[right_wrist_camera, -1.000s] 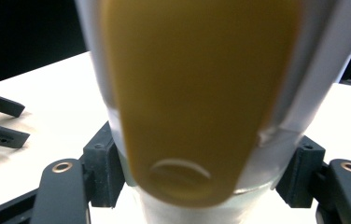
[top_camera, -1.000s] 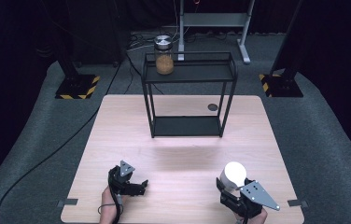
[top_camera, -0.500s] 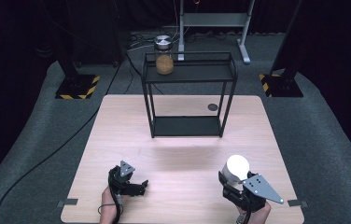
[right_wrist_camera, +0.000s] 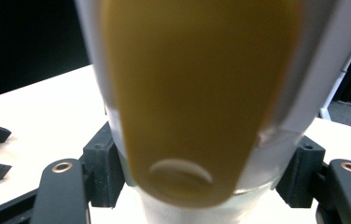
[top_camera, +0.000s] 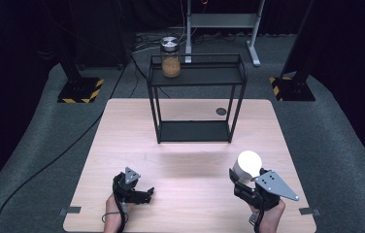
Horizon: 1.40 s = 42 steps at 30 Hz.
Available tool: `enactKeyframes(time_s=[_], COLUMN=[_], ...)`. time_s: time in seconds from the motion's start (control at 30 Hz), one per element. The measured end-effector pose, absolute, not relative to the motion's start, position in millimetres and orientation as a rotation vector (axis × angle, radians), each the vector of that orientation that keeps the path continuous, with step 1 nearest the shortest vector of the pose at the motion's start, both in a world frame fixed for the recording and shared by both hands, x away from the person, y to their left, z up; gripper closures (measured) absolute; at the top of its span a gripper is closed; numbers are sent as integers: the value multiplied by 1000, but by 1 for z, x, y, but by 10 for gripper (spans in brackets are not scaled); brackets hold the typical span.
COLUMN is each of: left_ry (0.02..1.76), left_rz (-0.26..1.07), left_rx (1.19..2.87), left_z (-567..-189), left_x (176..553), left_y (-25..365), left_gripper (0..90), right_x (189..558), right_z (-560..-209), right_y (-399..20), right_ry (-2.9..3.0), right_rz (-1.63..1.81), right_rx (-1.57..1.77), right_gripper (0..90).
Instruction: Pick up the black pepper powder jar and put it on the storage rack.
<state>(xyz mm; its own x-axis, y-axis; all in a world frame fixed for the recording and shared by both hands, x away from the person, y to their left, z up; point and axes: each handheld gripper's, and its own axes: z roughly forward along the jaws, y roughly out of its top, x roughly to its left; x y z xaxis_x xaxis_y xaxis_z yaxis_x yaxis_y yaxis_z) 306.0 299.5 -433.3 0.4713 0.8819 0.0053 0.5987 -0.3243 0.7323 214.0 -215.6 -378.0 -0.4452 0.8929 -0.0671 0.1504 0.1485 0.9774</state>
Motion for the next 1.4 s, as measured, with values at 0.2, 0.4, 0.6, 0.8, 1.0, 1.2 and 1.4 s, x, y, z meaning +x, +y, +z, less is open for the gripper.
enactKeyframes(time_s=[0.2, 0.4, 0.6, 0.8, 1.0, 1.2, 1.4], left_ry=[1224, 1224, 1224, 1223, 1223, 1223, 1223], left_rz=[539, 539, 539, 539, 539, 539, 539], left_rx=[2047, 2047, 2047, 2047, 2047, 2048, 2048], left_z=[-433, -433, -433, -433, -433, -433, -433], left_x=[306, 306, 306, 306, 306, 306, 306], left_y=[300, 300, 300, 300, 300, 300, 300], left_gripper=[6, 6, 6, 6, 6, 6, 6], right_x=[220, 229, 236, 244, 253, 261, 267], right_z=[-368, -358, -350, -340, -332, -324, -312], right_y=[-215, -218, -219, -222, -224, -226, -226], right_ry=[1731, 1737, 1738, 1741, 1748, 1751, 1751], right_rz=[1347, 1360, 1363, 1379, 1401, 1409, 1407], right_rx=[982, 976, 967, 958, 957, 955, 934], right_gripper=[301, 300, 300, 300, 301, 301, 301])
